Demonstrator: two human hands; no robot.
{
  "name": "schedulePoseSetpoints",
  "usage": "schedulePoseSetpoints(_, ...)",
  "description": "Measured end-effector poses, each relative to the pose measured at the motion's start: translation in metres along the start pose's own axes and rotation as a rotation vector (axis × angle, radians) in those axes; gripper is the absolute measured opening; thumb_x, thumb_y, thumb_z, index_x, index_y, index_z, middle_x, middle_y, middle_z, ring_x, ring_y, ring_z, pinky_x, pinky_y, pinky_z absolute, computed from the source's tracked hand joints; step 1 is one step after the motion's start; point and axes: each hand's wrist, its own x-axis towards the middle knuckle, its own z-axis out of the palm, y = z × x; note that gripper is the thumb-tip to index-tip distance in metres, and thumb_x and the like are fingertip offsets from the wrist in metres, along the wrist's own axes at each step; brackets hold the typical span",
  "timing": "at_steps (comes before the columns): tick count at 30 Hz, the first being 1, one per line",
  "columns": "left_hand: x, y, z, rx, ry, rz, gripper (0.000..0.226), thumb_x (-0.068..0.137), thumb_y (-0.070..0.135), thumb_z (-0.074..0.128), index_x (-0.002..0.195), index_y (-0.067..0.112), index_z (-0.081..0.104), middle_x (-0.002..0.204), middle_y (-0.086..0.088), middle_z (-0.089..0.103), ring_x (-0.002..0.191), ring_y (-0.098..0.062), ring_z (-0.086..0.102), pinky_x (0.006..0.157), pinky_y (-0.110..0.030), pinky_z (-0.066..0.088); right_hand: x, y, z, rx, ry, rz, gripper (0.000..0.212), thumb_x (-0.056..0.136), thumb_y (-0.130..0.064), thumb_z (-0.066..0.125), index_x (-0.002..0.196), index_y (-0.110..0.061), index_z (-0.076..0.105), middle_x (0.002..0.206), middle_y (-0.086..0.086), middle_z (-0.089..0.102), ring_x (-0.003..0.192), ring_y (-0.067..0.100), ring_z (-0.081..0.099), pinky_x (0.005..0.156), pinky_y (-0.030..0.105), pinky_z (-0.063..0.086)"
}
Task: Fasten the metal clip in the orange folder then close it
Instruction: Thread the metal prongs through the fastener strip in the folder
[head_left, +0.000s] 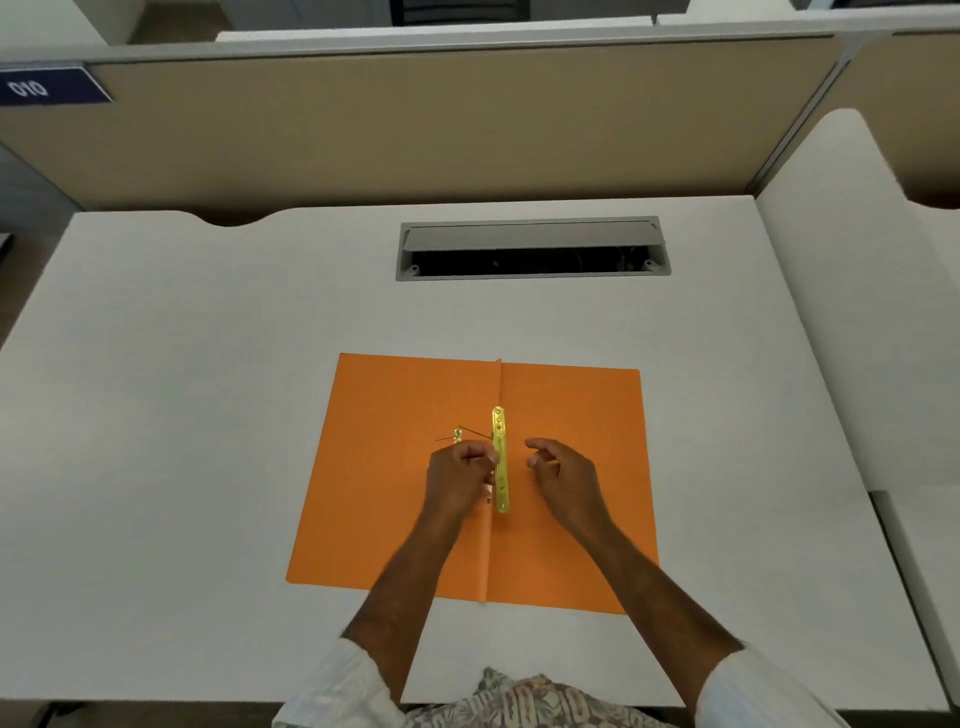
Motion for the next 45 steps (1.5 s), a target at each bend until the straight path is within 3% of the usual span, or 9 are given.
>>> schedulePoseSetpoints(4,0.008,-0.003,-0.040,-0.044,0.056,-0.028,0.010,0.087,0.002,0.065,0.087,0.001,0.074,0.067,-0.004,0.068,0.051,-0.010,0.061,0.044,-0.024,0.050,0.017,-0.023,0.031,-0.197,-0.066,-0.143,0.035,0.094,-0.019,0.059,0.129,-0.023,0.062,0.101,0.000,0.062,0.084,0.010,0.057,0.078,0.029,0.051)
schedulePoseSetpoints(12,0.026,-0.008,-0.063,-0.065,0.037,-0.080,0.012,0.088,-0.001,0.062,0.087,0.005,0.074,0.069,-0.007,0.068,0.045,-0.007,0.060,0.044,-0.020,0.050,0.037,-0.039,0.059,-0.380,-0.128,-0.205,0.040,0.093,-0.033,0.061,0.133,-0.028,0.057,0.099,0.001,0.053,0.080,0.009,0.049,0.067,0.025,0.042)
schedulePoseSetpoints(17,0.036,-0.015,-0.066,-0.064,-0.013,-0.106,0.018,0.088,0.000,0.065,0.077,0.012,0.072,0.063,0.000,0.063,0.042,-0.002,0.053,0.040,-0.014,0.041,0.040,-0.043,0.067,-0.326,-0.095,-0.198,0.026,0.093,-0.032,0.062,0.116,-0.024,0.069,0.094,0.002,0.056,0.081,0.013,0.055,0.067,0.027,0.045)
schedulePoseSetpoints(20,0.040,-0.017,-0.066,-0.057,-0.040,-0.113,0.018,0.088,0.004,0.069,0.075,0.016,0.073,0.063,0.001,0.061,0.050,-0.007,0.048,0.044,-0.016,0.040,0.041,-0.041,0.069,-0.265,-0.072,-0.165,0.017,0.091,-0.026,0.065,0.105,-0.021,0.074,0.093,0.002,0.060,0.080,0.010,0.056,0.068,0.019,0.042)
schedulePoseSetpoints(22,0.042,-0.018,-0.064,-0.083,-0.072,-0.111,0.020,0.088,0.002,0.068,0.074,0.015,0.072,0.068,-0.001,0.063,0.059,-0.011,0.053,0.052,-0.020,0.045,0.041,-0.039,0.069,-0.222,-0.065,-0.149,0.015,0.091,-0.022,0.066,0.102,-0.019,0.074,0.093,0.002,0.062,0.080,0.008,0.055,0.068,0.012,0.038)
schedulePoseSetpoints(25,0.043,-0.018,-0.060,-0.096,-0.095,-0.108,0.020,0.088,0.000,0.068,0.074,0.013,0.072,0.071,-0.001,0.065,0.069,-0.016,0.056,0.068,-0.029,0.048,0.041,-0.037,0.068,-0.164,-0.067,-0.125,0.015,0.091,-0.018,0.065,0.103,-0.015,0.074,0.094,0.006,0.064,0.083,0.012,0.057,0.072,0.017,0.041)
schedulePoseSetpoints(36,0.039,-0.015,-0.055,-0.119,-0.137,-0.089,0.015,0.090,0.005,0.067,0.079,0.013,0.072,0.072,-0.002,0.063,0.070,-0.017,0.056,0.073,-0.035,0.048,0.039,-0.032,0.062,-0.027,-0.056,-0.093,0.013,0.091,-0.013,0.064,0.097,-0.020,0.073,0.093,0.002,0.070,0.087,0.013,0.062,0.074,0.023,0.047)
schedulePoseSetpoints(39,0.037,-0.014,-0.055,-0.116,-0.143,-0.091,0.016,0.090,0.006,0.068,0.079,0.015,0.073,0.070,0.000,0.064,0.066,-0.014,0.056,0.069,-0.032,0.048,0.040,-0.031,0.063,-0.035,-0.060,-0.087,0.013,0.092,-0.012,0.064,0.098,-0.019,0.073,0.094,0.005,0.070,0.087,0.016,0.063,0.076,0.027,0.048)
schedulePoseSetpoints(45,0.036,-0.013,-0.054,-0.100,-0.143,-0.082,0.016,0.090,0.006,0.068,0.079,0.016,0.073,0.072,-0.001,0.064,0.064,-0.012,0.056,0.063,-0.027,0.047,0.041,-0.031,0.063,-0.023,-0.055,-0.083,0.014,0.091,-0.011,0.064,0.101,-0.017,0.074,0.095,0.004,0.071,0.088,0.015,0.064,0.076,0.024,0.048)
